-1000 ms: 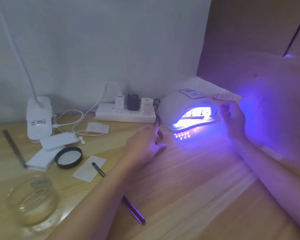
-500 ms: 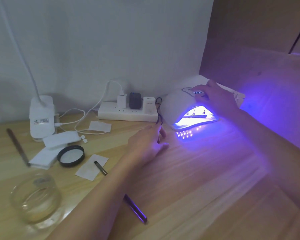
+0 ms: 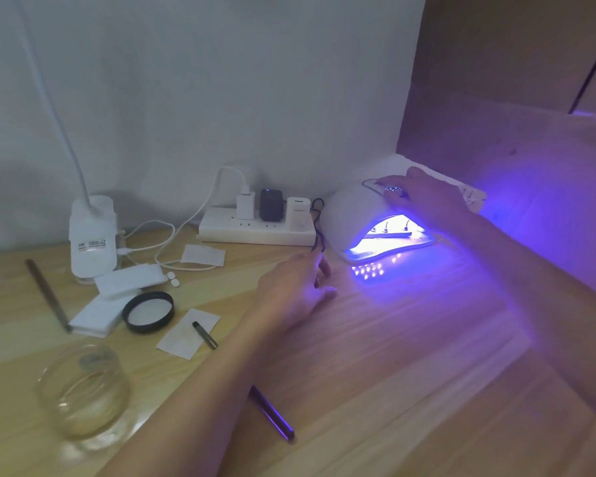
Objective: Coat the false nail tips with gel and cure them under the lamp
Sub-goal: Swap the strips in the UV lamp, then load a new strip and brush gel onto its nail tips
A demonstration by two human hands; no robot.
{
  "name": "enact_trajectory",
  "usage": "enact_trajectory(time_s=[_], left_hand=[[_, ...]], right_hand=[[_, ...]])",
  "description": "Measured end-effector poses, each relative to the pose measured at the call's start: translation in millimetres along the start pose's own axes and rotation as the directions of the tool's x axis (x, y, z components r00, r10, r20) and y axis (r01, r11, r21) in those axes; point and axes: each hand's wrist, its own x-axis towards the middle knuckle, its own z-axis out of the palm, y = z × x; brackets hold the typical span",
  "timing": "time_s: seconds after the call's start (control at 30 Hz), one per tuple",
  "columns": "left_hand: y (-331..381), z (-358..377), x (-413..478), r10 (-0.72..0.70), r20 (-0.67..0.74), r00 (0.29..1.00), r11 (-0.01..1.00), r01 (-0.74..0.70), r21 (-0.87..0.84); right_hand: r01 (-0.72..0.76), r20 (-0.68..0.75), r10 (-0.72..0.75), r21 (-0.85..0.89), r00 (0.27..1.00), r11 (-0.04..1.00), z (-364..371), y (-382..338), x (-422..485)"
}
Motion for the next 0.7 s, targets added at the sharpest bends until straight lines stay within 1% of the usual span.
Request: enact_trajectory(time_s=[0.1, 0.13, 0.17, 0.23, 0.27, 0.33, 0.37, 0.4, 0.47, 0.53, 0.57, 0.63, 0.7], left_hand=[[4, -3, -2, 0.005, 0.014, 1.000, 1.000, -0.005, -0.002], [6, -4, -3, 0.004, 0.030, 1.000, 1.000, -0.004, 0.009], [9, -7, -5, 0.000, 0.054, 0.999, 1.000, -0.001, 0.021], [17, -11, -10, -0.020, 0.113, 0.993, 0.998, 0.013, 0.059], [23, -14, -14, -0.021, 0.132, 0.991, 0.993, 0.006, 0.116], [40, -24, -30, 0.020, 0.118, 0.993, 0.963, -0.051, 0.265], [48, -31, -42, 0.066, 0.076, 0.995, 0.951, -0.086, 0.297], [55, -40, -56, 0.103, 0.029, 0.994, 0.951, -0.107, 0.290], [59, -59, -97, 0.151, -0.055, 0.987, 0.973, -0.139, 0.182], [48, -80, -151, 0.206, -0.083, 0.975, 0.978, -0.201, 0.064], [37, -90, -179, 0.226, -0.065, 0.972, 0.974, -0.224, 0.038], [10, -112, -234, 0.198, -0.020, 0.980, 0.979, -0.199, -0.036], [-23, -135, -278, 0.081, -0.019, 0.997, 0.992, -0.082, -0.093]], right_hand=[[-0.021, -0.061, 0.010, -0.175, 0.998, 0.984, -3, -12, -18], [0.003, -0.103, -0.025, -0.209, 0.994, 0.978, -3, -19, -27], [0.023, -0.112, -0.044, -0.180, 0.993, 0.983, -6, -27, -40], [0.075, -0.117, -0.079, -0.037, 0.990, 0.996, -7, -45, -71], [0.146, -0.130, -0.140, 0.034, 0.982, 0.989, -4, -54, -87], [0.288, -0.179, -0.262, 0.134, 0.948, 0.948, -5, -75, -119], [0.341, -0.194, -0.306, 0.188, 0.932, 0.921, -9, -86, -133], [0.382, -0.208, -0.336, 0.246, 0.919, 0.891, -14, -96, -145], [0.428, -0.228, -0.364, 0.402, 0.903, 0.810, -29, -117, -166], [0.510, -0.262, -0.444, 0.558, 0.857, 0.655, -47, -145, -183], [0.555, -0.267, -0.514, 0.612, 0.815, 0.563, -54, -162, -193], [0.630, -0.247, -0.666, 0.650, 0.704, 0.425, -63, -200, -210], [0.689, -0.197, -0.772, 0.616, 0.605, 0.382, -62, -241, -220]])
